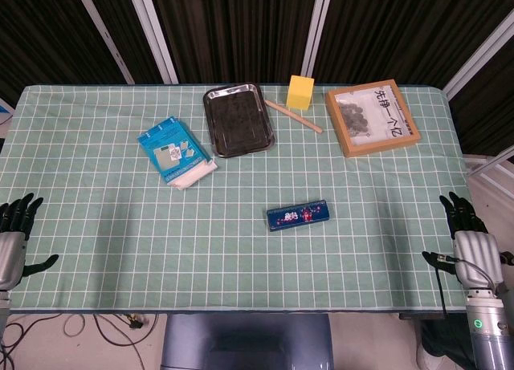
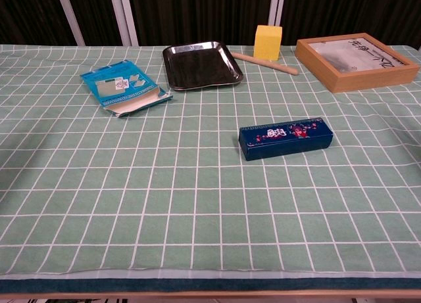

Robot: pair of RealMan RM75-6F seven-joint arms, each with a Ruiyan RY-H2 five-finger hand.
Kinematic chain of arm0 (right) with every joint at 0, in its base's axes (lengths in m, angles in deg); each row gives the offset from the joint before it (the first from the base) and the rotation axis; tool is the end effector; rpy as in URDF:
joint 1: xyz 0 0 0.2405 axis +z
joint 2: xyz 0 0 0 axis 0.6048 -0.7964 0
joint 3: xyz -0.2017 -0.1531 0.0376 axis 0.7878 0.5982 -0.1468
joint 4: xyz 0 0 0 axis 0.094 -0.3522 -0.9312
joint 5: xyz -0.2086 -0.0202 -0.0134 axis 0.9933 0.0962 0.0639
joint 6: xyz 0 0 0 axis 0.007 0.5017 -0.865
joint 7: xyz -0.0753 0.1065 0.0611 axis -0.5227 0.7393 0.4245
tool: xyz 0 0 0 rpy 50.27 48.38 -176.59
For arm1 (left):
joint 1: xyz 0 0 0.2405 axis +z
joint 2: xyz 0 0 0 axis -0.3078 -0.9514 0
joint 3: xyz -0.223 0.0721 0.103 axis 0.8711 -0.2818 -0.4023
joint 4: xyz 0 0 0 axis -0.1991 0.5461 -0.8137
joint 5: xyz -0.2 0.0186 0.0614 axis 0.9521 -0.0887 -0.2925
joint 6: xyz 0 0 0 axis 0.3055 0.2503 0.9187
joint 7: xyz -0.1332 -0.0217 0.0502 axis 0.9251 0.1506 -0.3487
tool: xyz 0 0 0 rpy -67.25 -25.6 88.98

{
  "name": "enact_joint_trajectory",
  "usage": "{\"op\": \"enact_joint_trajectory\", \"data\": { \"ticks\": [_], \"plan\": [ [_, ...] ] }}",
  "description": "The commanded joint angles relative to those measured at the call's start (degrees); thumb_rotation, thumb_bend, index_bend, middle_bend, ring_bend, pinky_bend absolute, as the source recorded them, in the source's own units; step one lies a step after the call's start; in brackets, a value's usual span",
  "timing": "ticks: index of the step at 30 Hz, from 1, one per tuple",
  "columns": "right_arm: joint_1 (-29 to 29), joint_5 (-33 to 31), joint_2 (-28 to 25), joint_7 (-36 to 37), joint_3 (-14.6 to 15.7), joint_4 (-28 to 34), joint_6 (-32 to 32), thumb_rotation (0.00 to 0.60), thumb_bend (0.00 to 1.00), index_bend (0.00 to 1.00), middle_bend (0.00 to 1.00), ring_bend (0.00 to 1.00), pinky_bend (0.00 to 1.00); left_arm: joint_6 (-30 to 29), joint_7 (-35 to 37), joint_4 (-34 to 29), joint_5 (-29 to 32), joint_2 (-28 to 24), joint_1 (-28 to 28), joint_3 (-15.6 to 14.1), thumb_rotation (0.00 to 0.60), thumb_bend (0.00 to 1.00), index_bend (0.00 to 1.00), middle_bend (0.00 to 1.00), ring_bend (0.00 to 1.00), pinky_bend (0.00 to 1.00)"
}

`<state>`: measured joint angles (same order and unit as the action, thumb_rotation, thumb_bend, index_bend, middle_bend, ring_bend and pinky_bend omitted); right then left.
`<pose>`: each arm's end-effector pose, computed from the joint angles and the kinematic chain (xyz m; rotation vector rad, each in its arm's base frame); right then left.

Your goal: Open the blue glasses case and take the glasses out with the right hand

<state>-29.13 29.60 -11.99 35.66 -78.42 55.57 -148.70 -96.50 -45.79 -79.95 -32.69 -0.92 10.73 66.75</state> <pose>-0.3076 -0.2171 0.1481 1.2943 -0.8707 0.9445 -0.3106 0.1970 0.1513 -1.3738 -0.8860 -0.8169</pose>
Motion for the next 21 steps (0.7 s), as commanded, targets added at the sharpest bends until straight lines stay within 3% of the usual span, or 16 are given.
{"op": "enact_joint_trajectory", "data": {
  "ticks": [1,21],
  "plan": [
    [0.0,0.0,0.0,-0.1,0.1,-0.1,0.0,0.600,0.09,0.00,0.00,0.00,0.24,0.0,0.0,0.0,0.0,0.0,0.0,0.0,0.600,0.00,0.00,0.00,0.00,0.00],
    [0.2,0.1,-0.4,-1.5,0.1,1.2,0.3,0.600,0.09,0.00,0.00,0.00,0.24,-0.5,0.9,0.0,-0.2,-0.3,0.3,0.0,0.600,0.00,0.00,0.00,0.00,0.00]
  ]
}}
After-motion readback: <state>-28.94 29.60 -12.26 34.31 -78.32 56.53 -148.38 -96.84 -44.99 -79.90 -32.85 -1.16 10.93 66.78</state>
